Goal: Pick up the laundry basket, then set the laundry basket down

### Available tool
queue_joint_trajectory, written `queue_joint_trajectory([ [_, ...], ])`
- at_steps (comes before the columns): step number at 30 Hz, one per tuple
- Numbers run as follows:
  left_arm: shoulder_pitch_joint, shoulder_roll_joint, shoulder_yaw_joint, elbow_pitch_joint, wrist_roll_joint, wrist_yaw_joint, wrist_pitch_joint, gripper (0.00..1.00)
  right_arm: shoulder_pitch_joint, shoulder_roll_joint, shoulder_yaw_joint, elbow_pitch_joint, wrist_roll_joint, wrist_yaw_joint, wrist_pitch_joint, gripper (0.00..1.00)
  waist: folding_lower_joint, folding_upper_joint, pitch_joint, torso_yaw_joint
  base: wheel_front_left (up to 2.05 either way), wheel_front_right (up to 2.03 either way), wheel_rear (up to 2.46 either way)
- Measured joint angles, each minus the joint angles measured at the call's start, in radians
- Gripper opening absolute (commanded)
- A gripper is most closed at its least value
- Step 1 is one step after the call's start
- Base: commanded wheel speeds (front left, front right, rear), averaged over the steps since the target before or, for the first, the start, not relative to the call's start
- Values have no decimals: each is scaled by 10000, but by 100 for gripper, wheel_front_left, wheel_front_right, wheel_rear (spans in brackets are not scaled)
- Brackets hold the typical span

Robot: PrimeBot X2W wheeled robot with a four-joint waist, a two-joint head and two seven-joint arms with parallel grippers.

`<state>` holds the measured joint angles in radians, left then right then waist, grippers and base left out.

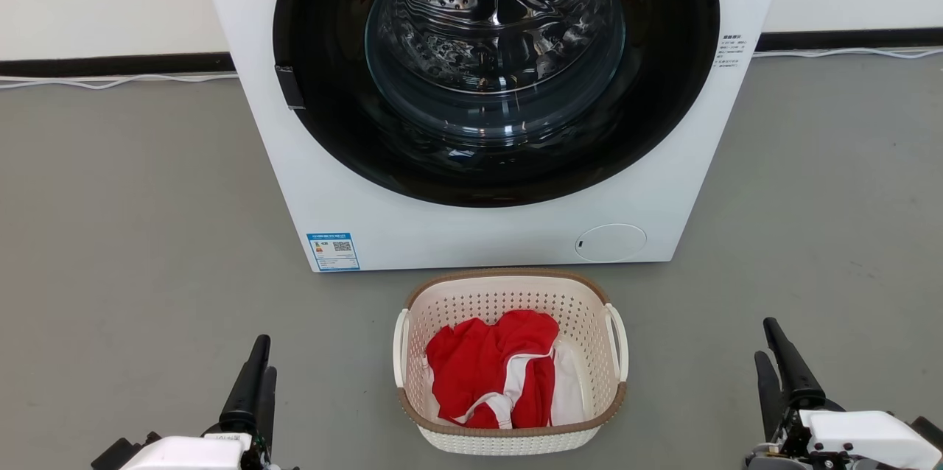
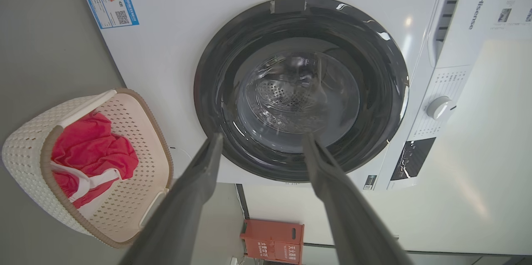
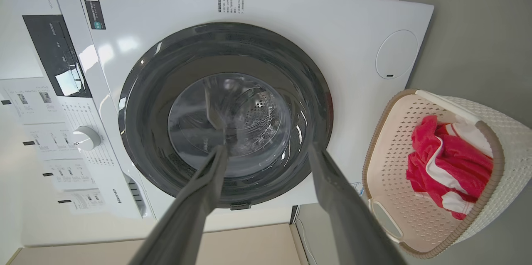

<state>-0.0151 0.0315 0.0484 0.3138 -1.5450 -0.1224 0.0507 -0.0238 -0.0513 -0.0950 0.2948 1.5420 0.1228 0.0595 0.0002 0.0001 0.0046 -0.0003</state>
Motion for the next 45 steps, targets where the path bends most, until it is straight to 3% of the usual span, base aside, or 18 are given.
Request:
queue_joint_trajectory([
  [27,0,12,-309,-17,3338,192,-732,100,0,-196,134,-268,-4428,0,-757,100,-1,0,-7,3,0,0,0],
  [45,0,23,-378,-224,6324,343,-1252,100,-9,-426,435,-343,-7225,2,-1317,100,-1,0,23,-53,0,0,0],
])
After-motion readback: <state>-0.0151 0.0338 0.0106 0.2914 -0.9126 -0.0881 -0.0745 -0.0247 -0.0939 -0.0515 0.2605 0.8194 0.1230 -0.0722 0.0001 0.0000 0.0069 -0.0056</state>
